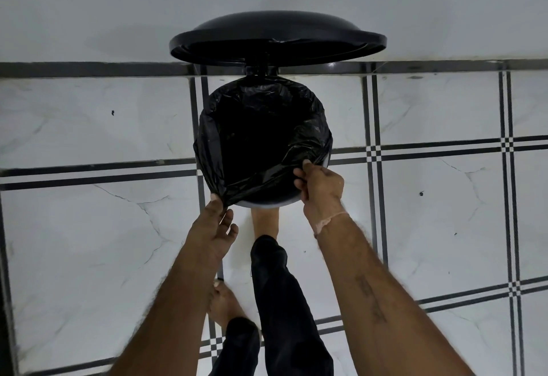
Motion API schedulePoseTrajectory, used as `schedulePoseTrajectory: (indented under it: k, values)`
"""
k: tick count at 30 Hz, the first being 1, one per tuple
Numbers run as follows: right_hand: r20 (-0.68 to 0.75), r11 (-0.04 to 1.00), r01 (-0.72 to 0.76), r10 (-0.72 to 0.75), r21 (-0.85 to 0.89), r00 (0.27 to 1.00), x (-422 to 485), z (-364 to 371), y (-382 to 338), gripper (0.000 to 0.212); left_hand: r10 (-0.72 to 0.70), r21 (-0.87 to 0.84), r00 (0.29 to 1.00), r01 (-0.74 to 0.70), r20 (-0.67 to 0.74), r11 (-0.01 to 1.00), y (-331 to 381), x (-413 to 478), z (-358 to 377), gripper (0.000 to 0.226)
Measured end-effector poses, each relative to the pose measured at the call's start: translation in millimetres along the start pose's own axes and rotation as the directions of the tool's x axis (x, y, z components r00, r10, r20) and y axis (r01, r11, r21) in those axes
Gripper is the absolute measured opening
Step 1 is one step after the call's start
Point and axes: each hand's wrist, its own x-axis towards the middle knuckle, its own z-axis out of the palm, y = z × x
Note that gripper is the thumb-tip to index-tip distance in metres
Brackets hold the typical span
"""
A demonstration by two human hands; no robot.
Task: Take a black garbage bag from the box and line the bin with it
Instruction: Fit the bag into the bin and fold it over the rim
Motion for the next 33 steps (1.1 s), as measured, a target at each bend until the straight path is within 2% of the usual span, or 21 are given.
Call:
schedulePoseTrajectory:
  k: [3, 5, 7, 12, 19, 22, 25, 29, 33]
  values:
    - [0.027, 0.985, -0.153, 0.151, 0.081, 0.988, -1.6, -9.8, 1.9, 0.016, -0.022, -0.065, 1.000, 0.023, 0.007, 0.998, 0.7, 2.3, 1.5, 0.020]
    - [0.113, 0.952, -0.275, 0.261, 0.134, 0.959, -0.9, -20.9, 3.9, 0.020, -0.022, -0.115, 0.999, 0.025, 0.032, 0.993, 0.7, 3.5, 4.0, 0.017]
    - [0.228, 0.923, -0.340, 0.297, 0.178, 0.927, 0.5, -28.4, 6.2, 0.021, -0.018, -0.148, 0.999, 0.025, 0.046, 0.989, 0.2, 3.0, 6.0, 0.019]
    - [0.344, 0.958, -0.227, 0.156, 0.177, 0.926, -8.8, -30.3, 11.1, 0.020, -0.021, -0.193, 0.997, 0.034, 0.069, 0.981, -2.6, 0.6, 7.0, 0.021]
    - [0.279, 0.992, -0.117, 0.097, 0.055, 0.955, -22.5, -24.4, 27.9, 0.015, -0.015, -0.250, 0.999, 0.023, 0.034, 0.968, -3.6, -3.4, 14.2, 0.020]
    - [0.191, 0.998, -0.066, 0.067, -0.011, 0.979, -28.2, -22.7, 36.3, 0.020, -0.012, -0.263, 0.999, 0.023, 0.043, 0.964, -5.7, -0.3, 11.9, 0.021]
    - [0.131, 0.994, -0.105, 0.107, -0.019, 0.986, -32.6, -21.8, 42.9, 0.017, -0.016, -0.239, 0.999, 0.028, 0.051, 0.971, -7.1, 0.5, 10.3, 0.021]
    - [0.196, 0.967, -0.220, 0.193, 0.126, 0.961, -35.8, -24.0, 58.3, 0.014, -0.022, -0.236, 0.998, 0.036, 0.059, 0.971, -10.7, 1.0, 9.8, 0.021]
    - [0.275, 0.911, -0.239, 0.148, 0.335, 0.950, -30.5, -23.5, 74.0, 0.016, -0.035, -0.270, 0.997, 0.054, 0.073, 0.961, -16.4, 2.8, 10.3, 0.024]
